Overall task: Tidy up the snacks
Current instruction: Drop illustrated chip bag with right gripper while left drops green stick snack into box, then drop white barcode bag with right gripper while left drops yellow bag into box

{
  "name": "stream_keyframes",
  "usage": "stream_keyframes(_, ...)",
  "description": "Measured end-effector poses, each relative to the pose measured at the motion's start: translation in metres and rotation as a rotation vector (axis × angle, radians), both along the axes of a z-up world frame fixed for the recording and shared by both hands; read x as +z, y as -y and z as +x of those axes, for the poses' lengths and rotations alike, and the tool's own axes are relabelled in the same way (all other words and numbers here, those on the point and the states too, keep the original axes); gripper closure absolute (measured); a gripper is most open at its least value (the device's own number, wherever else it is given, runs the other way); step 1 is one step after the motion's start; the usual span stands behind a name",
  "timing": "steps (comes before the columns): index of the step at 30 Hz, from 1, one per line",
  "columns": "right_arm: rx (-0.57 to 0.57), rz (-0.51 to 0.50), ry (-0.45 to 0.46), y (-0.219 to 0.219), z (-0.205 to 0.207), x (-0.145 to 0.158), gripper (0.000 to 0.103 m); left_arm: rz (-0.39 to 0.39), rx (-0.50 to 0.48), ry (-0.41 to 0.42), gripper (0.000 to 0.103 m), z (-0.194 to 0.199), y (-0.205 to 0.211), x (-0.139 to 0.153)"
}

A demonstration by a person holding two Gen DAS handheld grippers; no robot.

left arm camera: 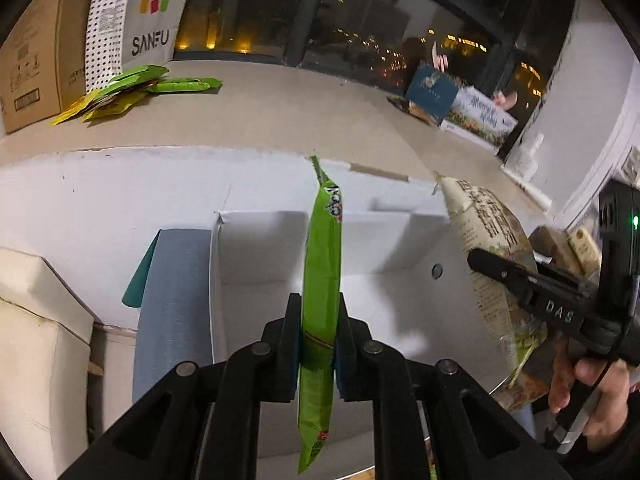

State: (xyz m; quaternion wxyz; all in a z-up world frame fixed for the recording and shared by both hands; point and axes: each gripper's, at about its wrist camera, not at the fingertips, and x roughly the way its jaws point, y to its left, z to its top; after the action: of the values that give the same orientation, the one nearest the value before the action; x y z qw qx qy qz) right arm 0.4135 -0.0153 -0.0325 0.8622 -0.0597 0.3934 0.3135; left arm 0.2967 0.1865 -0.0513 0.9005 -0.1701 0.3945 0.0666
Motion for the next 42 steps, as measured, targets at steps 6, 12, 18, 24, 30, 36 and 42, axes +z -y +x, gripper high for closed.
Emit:
stream_keyframes(6, -0.026, -0.016, -0.02, -0.004, 0.0, -0.004, 0.01, 0.013, 0.008, 0.019, 0.0, -0.007, 0.003, 0.001)
stream_keyframes(12, -0.04, 0.064, 0.094, 0.009, -0.019, 0.023, 0.0, 0.043, -0.013, 0.065, 0.0, -0.024, 0.014, 0.022)
stream_keyframes(18, -0.001, 0.144, 0.137, 0.03, -0.046, 0.035, 0.0, 0.127, -0.026, 0.152, 0.0, -0.057, 0.033, 0.051)
stream_keyframes(24, 0.026, 0.122, 0.16, 0.056, -0.089, 0.039, 0.0, 0.162, -0.054, 0.266, 0.0, -0.121, 0.058, 0.073)
stream_keyframes(30, 0.065, 0.197, 0.221, 0.113, -0.163, 0.045, 0.0, 0.157, -0.125, 0.362, 0.0, -0.206, 0.097, 0.067)
stream_keyframes(36, 0.0, 0.2, 0.319, 0.175, -0.236, 0.028, 0.0, 0.125, -0.119, 0.426, 0.0, -0.268, 0.128, 0.05)
stream_keyframes(42, -0.033, 0.157, 0.268, 0.207, -0.254, -0.002, 0.0, 0.156, -0.139, 0.4, 0.0, -0.286, 0.144, 0.035)
